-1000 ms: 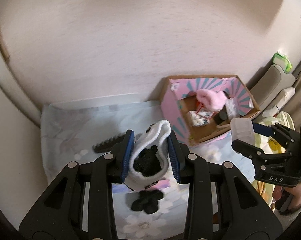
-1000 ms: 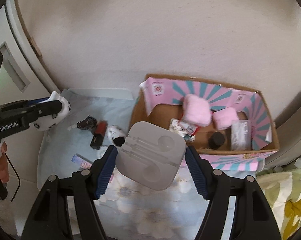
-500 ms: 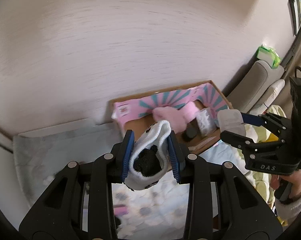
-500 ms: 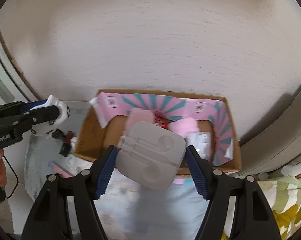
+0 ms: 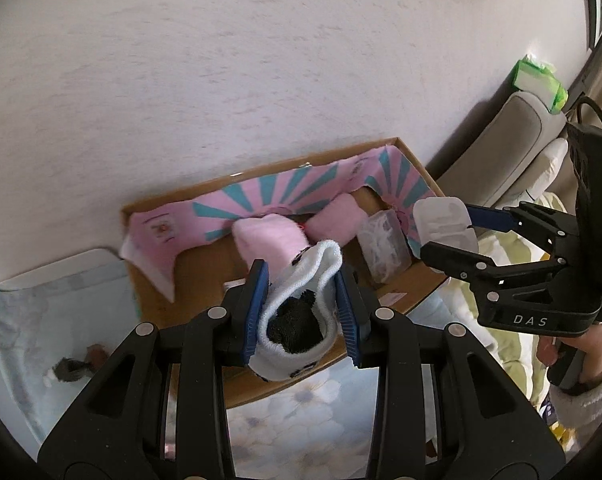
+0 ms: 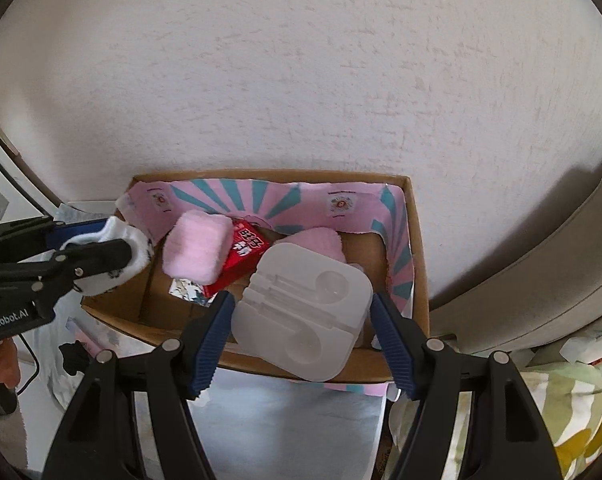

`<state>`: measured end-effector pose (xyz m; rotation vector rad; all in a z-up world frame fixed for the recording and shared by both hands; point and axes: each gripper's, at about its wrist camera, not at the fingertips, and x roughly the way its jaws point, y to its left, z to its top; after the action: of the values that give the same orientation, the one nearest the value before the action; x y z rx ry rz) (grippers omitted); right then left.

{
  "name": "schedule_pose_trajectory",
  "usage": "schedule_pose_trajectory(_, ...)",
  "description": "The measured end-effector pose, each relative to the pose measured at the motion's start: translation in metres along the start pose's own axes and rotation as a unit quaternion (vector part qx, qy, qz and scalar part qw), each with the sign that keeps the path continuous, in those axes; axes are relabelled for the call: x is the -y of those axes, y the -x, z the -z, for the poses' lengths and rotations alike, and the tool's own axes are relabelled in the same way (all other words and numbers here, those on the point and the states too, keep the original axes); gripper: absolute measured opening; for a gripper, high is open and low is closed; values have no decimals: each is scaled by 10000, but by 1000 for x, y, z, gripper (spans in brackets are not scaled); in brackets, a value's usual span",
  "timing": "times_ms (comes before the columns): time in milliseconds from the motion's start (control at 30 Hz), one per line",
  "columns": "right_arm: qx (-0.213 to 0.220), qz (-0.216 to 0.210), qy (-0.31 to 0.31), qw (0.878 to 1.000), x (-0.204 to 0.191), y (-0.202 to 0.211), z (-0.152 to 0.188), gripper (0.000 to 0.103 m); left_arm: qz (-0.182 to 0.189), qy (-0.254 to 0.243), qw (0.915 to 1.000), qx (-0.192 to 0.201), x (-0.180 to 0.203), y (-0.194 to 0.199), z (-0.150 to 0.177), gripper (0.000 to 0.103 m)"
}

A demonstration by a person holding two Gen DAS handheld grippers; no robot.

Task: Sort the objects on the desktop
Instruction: 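Carry the sock into the box with the left tool while the right tool carries the earphone case, then open both tools to drop the sock and earphone case into the box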

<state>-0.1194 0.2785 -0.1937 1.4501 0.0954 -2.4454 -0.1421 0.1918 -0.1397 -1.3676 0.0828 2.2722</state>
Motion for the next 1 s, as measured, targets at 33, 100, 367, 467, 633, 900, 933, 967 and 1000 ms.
schedule_pose_trajectory(33, -20, -21, 2, 10000, 3, -2, 0, 66, -2, -2, 10000, -18, 2, -2, 0, 31)
schedule_pose_trajectory(100, -55, -68, 14, 10000, 7, -6, 0, 66, 7, -23, 10000, -78, 6, -8, -2, 31)
schedule_pose_trajectory(367, -122, -196, 101, 9997, 16, -20, -5, 66, 9, -87, 9998, -180, 15, -21, -6, 31)
schedule_pose_trajectory(467, -153, -283, 138, 9994, 16, -25, -8, 66, -25, -95, 9997, -210, 16, -24, -8, 31)
schedule_pose_trajectory(633, -257, -334, 246, 9988, 12, -33, -11, 66, -73, -108, 9996, -246, 15, -29, -10, 31)
schedule_pose_trajectory(900, -292, -292, 294, 9987, 11, -39, -13, 68, -213, -71, 9997, -8, 13, -22, -15, 57)
schedule_pose_trajectory(933, -299, -271, 262, 9988, 12, -39, -14, 79, -229, -40, 9997, 93, 12, -18, -15, 93)
schedule_pose_trajectory(967, -349, -278, 227, 9987, 14, -39, -14, 99, -222, 4, 9996, 199, 10, -13, -16, 103)
schedule_pose_trajectory(1000, -435, -356, 201, 9982, 16, -39, -14, 103, -141, 49, 9995, 274, 8, -8, -15, 103)
